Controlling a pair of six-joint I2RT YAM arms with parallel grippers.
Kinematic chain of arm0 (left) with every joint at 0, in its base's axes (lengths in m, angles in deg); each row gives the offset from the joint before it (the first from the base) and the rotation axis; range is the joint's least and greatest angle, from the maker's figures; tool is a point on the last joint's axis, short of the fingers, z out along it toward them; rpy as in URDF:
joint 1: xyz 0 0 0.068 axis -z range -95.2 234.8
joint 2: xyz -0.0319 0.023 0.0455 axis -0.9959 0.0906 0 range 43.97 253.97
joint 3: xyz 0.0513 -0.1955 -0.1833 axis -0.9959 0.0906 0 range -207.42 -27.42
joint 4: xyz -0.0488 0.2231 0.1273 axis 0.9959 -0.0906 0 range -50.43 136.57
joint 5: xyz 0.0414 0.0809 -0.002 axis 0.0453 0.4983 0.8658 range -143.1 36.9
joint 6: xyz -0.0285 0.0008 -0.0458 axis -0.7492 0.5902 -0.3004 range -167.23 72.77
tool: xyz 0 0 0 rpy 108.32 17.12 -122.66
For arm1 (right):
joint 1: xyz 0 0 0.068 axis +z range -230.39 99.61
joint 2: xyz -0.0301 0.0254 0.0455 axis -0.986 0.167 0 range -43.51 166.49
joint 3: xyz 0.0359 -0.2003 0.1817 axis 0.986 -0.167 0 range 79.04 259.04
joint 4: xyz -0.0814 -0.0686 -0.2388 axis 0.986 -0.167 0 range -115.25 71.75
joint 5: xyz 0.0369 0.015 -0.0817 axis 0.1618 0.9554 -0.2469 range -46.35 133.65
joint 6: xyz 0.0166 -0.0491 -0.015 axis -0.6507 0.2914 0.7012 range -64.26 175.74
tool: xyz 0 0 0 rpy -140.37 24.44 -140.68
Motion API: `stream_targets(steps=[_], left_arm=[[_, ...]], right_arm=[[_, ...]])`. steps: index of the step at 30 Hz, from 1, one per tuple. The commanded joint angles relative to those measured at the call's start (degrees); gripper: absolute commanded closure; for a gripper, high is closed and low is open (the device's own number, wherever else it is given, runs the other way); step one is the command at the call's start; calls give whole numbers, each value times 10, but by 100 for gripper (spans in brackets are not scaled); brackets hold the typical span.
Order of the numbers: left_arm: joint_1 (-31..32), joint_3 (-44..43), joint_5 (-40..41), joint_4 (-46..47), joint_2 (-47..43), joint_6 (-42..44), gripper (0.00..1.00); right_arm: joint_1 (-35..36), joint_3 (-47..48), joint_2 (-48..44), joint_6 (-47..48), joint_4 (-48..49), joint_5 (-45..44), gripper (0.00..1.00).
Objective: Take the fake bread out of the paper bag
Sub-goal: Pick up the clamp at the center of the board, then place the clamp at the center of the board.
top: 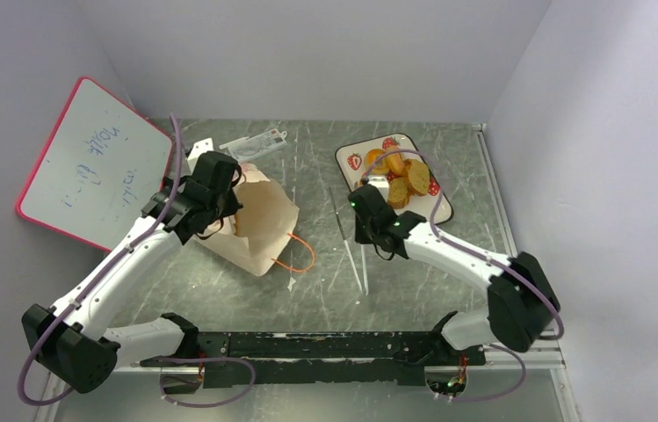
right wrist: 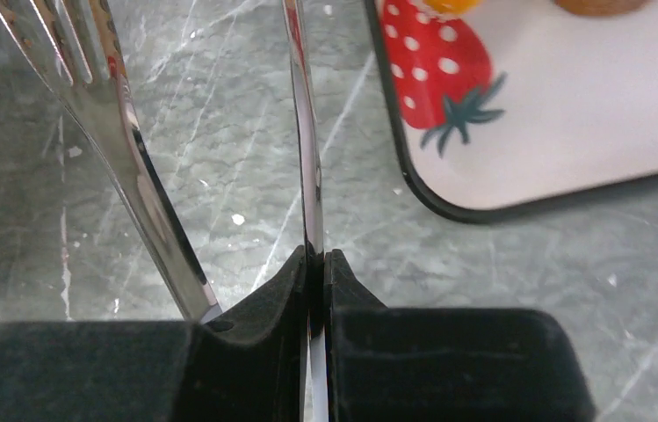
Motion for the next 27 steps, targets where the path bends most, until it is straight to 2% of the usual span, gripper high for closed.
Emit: stream_targets(steps=[1, 10, 15, 20, 27], left_arm=[[-2, -10, 72, -38, -11, -25, 93], [-6, 52, 49, 31, -72, 33, 93], [-8, 69, 38, 60, -78, 66, 93], [-8, 81, 38, 57, -83, 55, 93], [-8, 111, 44, 68, -123, 42, 93]], right_arm=[[18, 19, 69, 47, 90, 28, 99], [52, 66, 224, 84, 193, 6, 93], [53, 88, 264, 107, 221, -1, 69], [57, 64, 206, 127, 241, -28, 50], [83, -30, 58, 124, 275, -52, 46]])
